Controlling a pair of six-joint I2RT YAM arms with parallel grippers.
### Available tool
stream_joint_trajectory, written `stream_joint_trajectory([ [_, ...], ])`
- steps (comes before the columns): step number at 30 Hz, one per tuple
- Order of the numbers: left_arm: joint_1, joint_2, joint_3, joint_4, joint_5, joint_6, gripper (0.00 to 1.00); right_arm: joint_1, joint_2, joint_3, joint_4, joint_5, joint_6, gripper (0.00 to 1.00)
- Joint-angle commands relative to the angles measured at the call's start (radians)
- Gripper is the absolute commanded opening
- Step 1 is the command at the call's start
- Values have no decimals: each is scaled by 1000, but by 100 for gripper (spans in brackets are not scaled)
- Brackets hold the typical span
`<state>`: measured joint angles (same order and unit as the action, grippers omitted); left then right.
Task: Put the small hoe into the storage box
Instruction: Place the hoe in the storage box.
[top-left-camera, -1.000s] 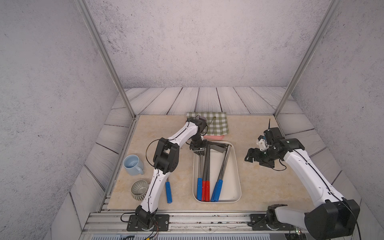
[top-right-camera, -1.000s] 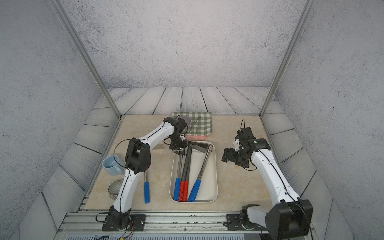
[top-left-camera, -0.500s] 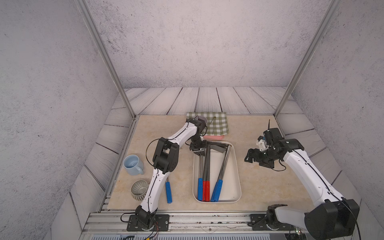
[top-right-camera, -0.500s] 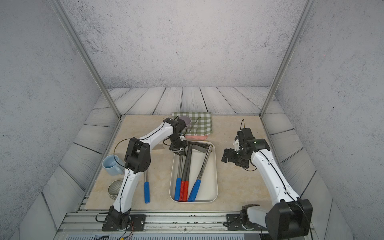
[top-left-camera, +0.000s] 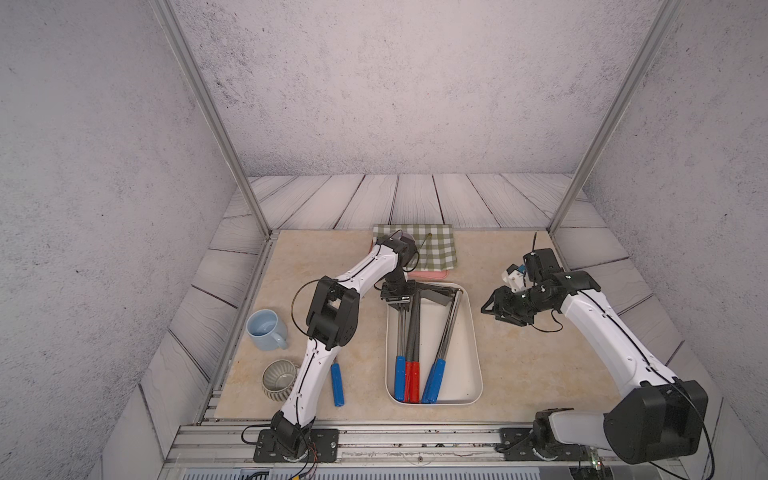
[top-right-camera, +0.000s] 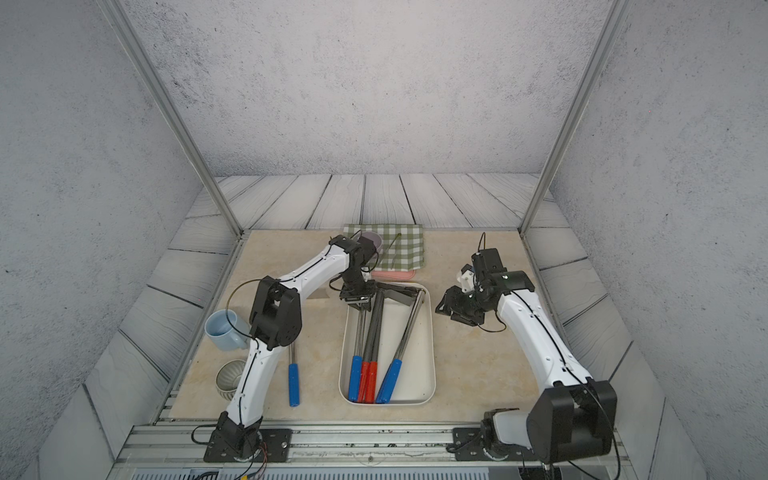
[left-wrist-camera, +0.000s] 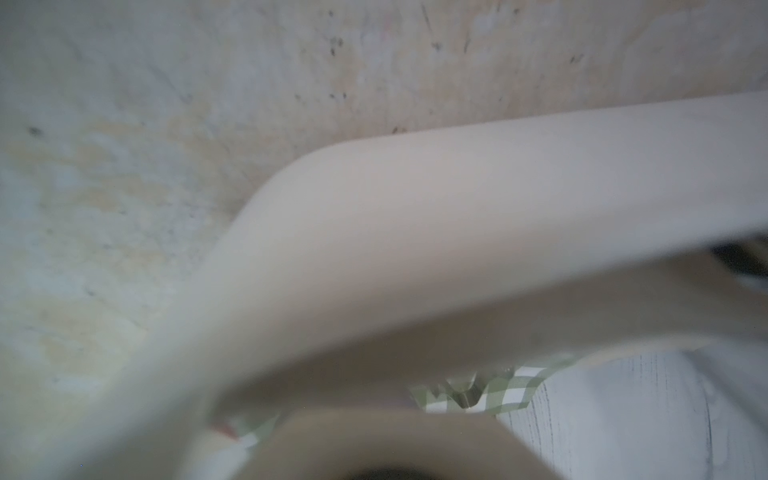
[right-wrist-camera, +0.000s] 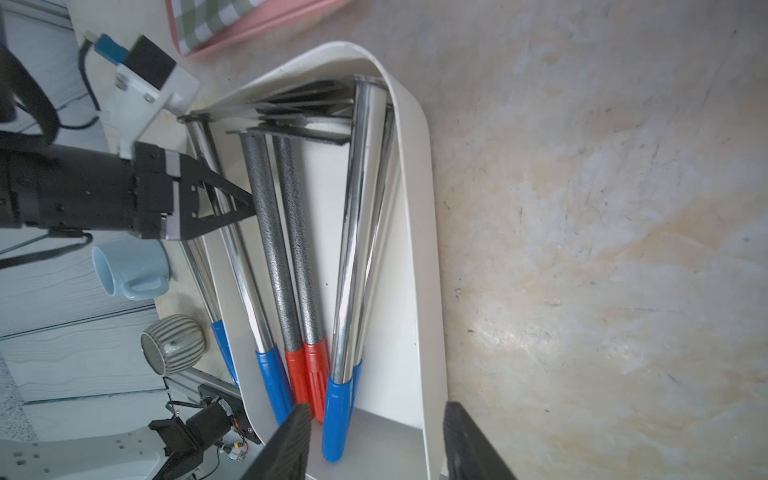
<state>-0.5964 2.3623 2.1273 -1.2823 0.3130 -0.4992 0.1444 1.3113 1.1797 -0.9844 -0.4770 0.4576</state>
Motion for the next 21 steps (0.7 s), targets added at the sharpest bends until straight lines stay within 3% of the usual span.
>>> stream_joint_trajectory([
  [1,-18,-47,42,-118,-77,-37,0,-3,-4,39,3,-26,19,53],
  [13,-61,95,138,-186,-171,-92,0,-4,5,17,4,-20,21,42],
  [21,-66,122,90,-154,-145,-70,0,-3,6,-8,32,-34,36,38],
])
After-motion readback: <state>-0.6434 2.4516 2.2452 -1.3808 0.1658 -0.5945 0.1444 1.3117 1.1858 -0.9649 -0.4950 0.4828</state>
